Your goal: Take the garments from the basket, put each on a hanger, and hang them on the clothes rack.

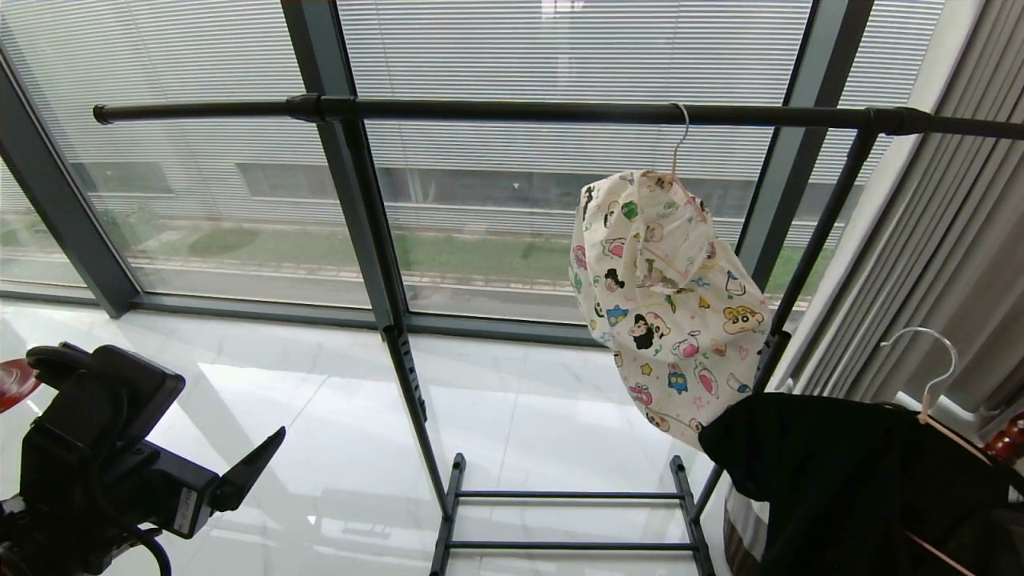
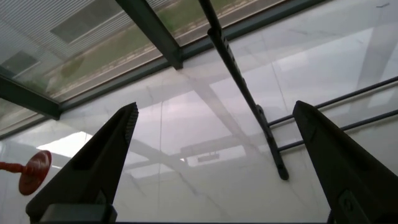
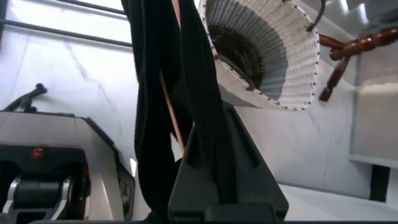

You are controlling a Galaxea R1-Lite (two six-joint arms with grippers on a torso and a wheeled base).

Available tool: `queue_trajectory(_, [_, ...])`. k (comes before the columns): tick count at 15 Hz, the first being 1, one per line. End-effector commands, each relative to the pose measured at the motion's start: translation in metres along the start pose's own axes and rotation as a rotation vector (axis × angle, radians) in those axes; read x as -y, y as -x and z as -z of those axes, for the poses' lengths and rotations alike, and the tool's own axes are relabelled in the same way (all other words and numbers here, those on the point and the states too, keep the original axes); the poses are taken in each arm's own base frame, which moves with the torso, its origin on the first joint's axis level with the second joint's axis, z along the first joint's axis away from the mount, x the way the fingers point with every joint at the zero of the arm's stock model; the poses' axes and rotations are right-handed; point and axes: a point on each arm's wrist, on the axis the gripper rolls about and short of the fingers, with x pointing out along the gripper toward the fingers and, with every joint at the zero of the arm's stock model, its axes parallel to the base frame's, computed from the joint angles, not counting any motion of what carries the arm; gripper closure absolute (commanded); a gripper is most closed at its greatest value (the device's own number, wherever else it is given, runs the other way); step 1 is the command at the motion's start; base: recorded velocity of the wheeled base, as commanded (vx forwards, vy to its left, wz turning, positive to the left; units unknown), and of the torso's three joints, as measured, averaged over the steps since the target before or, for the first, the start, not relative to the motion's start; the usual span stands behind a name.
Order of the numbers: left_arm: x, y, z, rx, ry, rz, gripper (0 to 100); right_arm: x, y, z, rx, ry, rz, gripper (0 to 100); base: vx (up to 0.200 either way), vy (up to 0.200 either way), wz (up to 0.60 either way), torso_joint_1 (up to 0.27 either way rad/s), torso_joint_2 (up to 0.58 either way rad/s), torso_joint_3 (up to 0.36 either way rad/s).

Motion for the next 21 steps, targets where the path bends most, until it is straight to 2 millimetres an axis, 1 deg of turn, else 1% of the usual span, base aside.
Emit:
queue_trajectory(1, [0.000,-0.001,0.001,-0.008,-0.004,-0.003,0,0.007,-0.001,0.004,-0.040,-0.007,0.081,100,0.000,0.000,0.00,0.000,0.00,0.000])
queue_trajectory(6, [0.001,-0.003,0.002,-0.022,-0.008,0.004,0,0.020,-0.004,0.008,-0.113,-0.056,0.225,100,0.000,0.000,0.00,0.000,0.00,0.000])
queue_trajectory(7, [0.001,-0.003,0.002,-0.021,-0.008,0.002,0,0.020,-0.005,0.007,-0.111,-0.061,0.216,100,0.000,0.000,0.00,0.000,0.00,0.000])
queue_trajectory(9, [0.001,-0.003,0.001,-0.020,-0.015,0.001,0,0.020,-0.013,-0.011,0.027,-0.065,0.117,100,0.000,0.000,0.00,0.000,0.00,0.000])
queue_trajectory(10, [0.001,-0.003,0.001,-0.015,-0.019,0.000,0,0.019,-0.018,-0.024,0.095,-0.053,0.082,100,0.000,0.000,0.00,0.000,0.00,0.000])
queue_trajectory(12, [0.001,-0.003,0.000,-0.014,-0.019,0.000,0,0.015,-0.031,-0.057,0.200,-0.065,0.044,100,0.000,0.000,0.00,0.000,0.00,0.000])
queue_trajectory(13, [0.001,-0.003,0.000,-0.011,-0.019,0.002,0,0.014,-0.036,-0.072,0.226,-0.068,0.034,100,0.000,0.000,0.00,0.000,0.00,0.000])
queue_trajectory(15, [0.001,-0.002,-0.001,-0.003,-0.020,0.004,0,0.016,-0.043,-0.095,0.255,-0.067,0.035,100,0.200,0.000,0.00,0.000,0.00,0.002])
queue_trajectory(17, [0.002,-0.002,-0.002,0.003,-0.022,0.013,0,0.014,-0.044,-0.114,0.299,-0.059,0.018,100,0.200,0.000,0.00,-0.012,0.01,0.007])
queue_trajectory(20, [0.002,-0.002,-0.002,0.003,-0.022,0.013,0,0.005,-0.035,-0.133,0.388,-0.068,-0.028,100,0.200,0.000,0.00,0.007,0.00,0.001])
queue_trajectory(21, [0.002,-0.002,-0.002,0.005,-0.022,0.011,0,0.003,-0.032,-0.136,0.424,-0.071,-0.036,100,0.200,0.000,0.00,0.007,0.00,0.007])
